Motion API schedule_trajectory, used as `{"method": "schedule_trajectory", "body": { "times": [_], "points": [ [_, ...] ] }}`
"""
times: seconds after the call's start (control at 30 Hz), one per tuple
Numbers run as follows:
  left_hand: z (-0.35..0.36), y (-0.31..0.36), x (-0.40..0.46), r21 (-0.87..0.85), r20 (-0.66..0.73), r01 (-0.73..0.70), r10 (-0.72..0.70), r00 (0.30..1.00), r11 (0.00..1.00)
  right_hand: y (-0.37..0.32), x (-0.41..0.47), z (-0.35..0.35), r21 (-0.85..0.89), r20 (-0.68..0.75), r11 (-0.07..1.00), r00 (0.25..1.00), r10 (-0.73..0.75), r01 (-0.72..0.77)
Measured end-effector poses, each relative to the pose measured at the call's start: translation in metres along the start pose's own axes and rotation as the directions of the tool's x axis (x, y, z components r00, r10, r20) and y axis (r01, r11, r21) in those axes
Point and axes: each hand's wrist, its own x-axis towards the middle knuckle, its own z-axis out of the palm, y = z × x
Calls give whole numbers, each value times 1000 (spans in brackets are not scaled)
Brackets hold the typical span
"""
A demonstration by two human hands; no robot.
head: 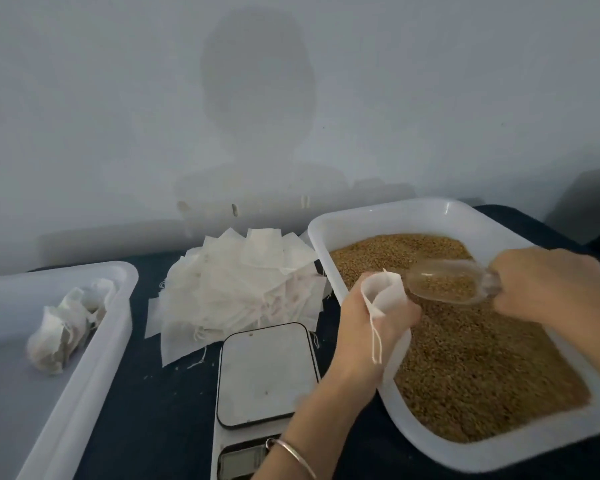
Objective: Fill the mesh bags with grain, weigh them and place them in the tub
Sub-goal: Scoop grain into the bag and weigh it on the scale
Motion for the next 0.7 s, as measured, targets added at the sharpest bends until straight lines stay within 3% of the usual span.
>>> {"method": "schedule_trajectory", "body": {
  "times": [0.1,0.3,0.43,0.6,0.7],
  "points": [
    [6,-3,-4,58,51,-117,114,992,991,-12,-1,12,6,48,998,996,-69,69],
    [9,-9,-8,207,107,-192,173,979,959,-34,-1,31,474,238,879,952,-191,57],
    [7,-7,-7,136,59,-176,169,984,975,-15,-7,39,627,167,777,965,-204,56],
    [7,-4,-10,152,39,-175,171,984,973,12,-12,27,597,67,794,979,-193,115],
    [5,0,-8,64,-61,-80,84,995,995,21,-14,18,536,75,834,976,-204,133]
  ]
}}
